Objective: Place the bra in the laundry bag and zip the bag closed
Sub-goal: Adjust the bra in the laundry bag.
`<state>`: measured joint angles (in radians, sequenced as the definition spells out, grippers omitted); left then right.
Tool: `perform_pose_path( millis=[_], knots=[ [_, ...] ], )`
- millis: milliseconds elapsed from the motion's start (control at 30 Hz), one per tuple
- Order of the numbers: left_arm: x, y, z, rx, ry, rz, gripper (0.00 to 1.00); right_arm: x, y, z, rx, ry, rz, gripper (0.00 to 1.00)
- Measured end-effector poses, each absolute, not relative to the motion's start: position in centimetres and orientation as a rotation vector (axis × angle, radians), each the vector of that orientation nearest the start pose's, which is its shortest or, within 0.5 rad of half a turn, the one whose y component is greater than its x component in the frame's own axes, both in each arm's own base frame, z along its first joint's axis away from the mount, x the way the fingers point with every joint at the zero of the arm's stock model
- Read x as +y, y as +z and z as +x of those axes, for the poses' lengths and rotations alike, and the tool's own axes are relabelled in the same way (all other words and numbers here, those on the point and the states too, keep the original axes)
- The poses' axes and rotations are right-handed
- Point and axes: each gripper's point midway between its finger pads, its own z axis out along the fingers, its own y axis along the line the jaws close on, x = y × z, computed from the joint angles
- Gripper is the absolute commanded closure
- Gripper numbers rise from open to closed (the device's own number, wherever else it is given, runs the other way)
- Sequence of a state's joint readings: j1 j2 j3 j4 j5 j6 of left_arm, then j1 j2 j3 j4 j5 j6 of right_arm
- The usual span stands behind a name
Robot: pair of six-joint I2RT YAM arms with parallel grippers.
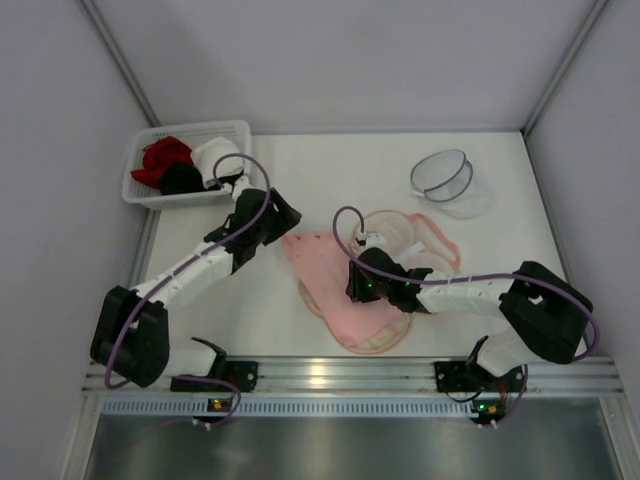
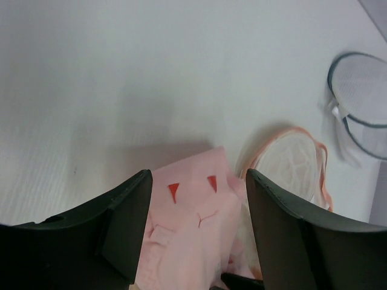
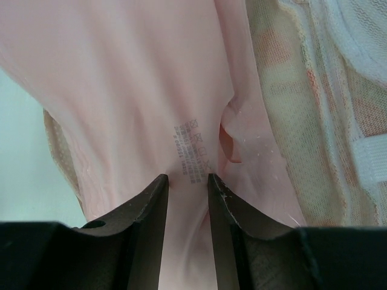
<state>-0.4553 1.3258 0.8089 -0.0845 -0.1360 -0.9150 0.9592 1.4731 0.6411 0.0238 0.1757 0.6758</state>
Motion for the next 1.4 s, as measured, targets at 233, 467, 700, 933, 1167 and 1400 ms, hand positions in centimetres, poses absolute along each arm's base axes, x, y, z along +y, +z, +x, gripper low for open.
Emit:
perform_pose_path(
  millis=[233, 467, 700, 933, 1167, 1400],
  knots=[
    [-15.2, 14.6, 38.2, 2.098, -0.592, -0.650, 0.29, 28.8, 3.1, 20.7, 2.424, 0.570, -0.258, 0.67],
    [-16.4, 16.0, 37.3, 2.145, -0.557, -0.330, 0.30, 28.7, 3.0, 20.7, 2.423, 0.570, -0.258, 0.67],
    [-21.0, 14.2, 31.5, 2.279, -0.498, 0.040, 0.30, 28.7, 2.8, 20.7, 2.427, 0.569, -0.257, 0.68],
    [-19.7, 9.5, 29.3, 2.423, -0.361, 0.093, 0.30, 28.7, 2.7, 20.7, 2.430, 0.568, -0.253, 0.68],
    [-19.5, 4.4, 28.6, 2.577, -0.281, 0.126, 0.33, 28.7, 2.7, 20.7, 2.431, 0.569, -0.251, 0.68],
    [-21.8, 4.9, 28.5, 2.573, -0.417, 0.162, 0.60, 28.7, 2.7, 20.7, 2.430, 0.569, -0.251, 0.68]
  ],
)
